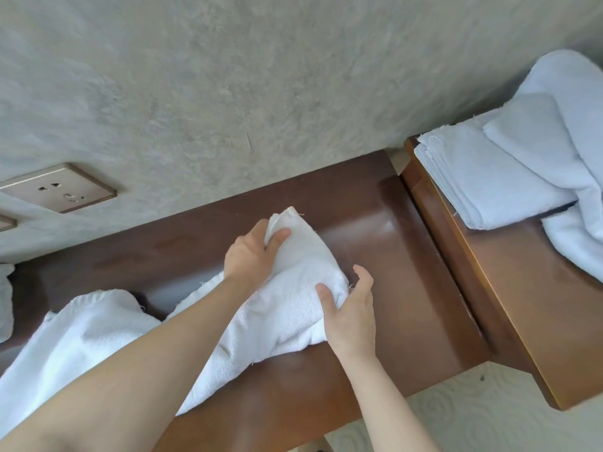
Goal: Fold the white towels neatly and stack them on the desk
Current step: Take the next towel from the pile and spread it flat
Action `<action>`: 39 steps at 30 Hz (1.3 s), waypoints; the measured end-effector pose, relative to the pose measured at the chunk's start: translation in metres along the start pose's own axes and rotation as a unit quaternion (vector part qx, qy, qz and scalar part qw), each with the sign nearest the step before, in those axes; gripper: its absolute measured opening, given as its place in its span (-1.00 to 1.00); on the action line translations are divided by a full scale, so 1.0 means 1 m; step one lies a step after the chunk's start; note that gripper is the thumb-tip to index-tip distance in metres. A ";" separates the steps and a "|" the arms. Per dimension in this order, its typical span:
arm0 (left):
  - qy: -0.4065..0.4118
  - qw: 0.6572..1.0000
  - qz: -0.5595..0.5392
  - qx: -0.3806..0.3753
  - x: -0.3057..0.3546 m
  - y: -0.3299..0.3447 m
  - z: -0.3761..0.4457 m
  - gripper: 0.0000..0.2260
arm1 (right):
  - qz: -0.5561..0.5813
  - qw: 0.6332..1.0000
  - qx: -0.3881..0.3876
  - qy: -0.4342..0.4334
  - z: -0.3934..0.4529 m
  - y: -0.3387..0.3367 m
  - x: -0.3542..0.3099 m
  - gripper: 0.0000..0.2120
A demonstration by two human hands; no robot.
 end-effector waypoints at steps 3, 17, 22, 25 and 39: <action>0.027 0.999 -0.021 0.013 0.010 -0.004 0.005 -0.61 | -0.042 0.996 -0.072 0.010 0.003 0.001 0.013 -0.48; 0.146 0.988 0.036 0.038 0.080 0.026 0.011 -0.61 | 0.132 0.970 -0.200 -0.028 -0.008 -0.029 0.026 -0.65; 0.157 0.982 0.084 0.056 0.097 0.036 0.023 -0.53 | 0.088 0.988 -0.125 0.002 0.007 -0.051 0.047 -0.56; 0.196 0.973 0.104 0.060 0.106 0.049 0.029 -0.56 | 0.048 0.993 -0.106 0.000 0.020 -0.063 0.059 -0.42; 0.214 0.974 0.039 0.064 0.097 0.078 0.082 -0.61 | -0.382 0.921 0.054 -0.055 0.059 -0.090 0.087 -0.34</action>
Point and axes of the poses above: each hand's wrist, its own z-axis towards the middle knuckle, its own y-axis out of the palm, x = y × z, the point moved 7 cm from there along z, towards the middle knuckle, and after that the axes turned 10 degrees about -z, right-handed, at the moved point
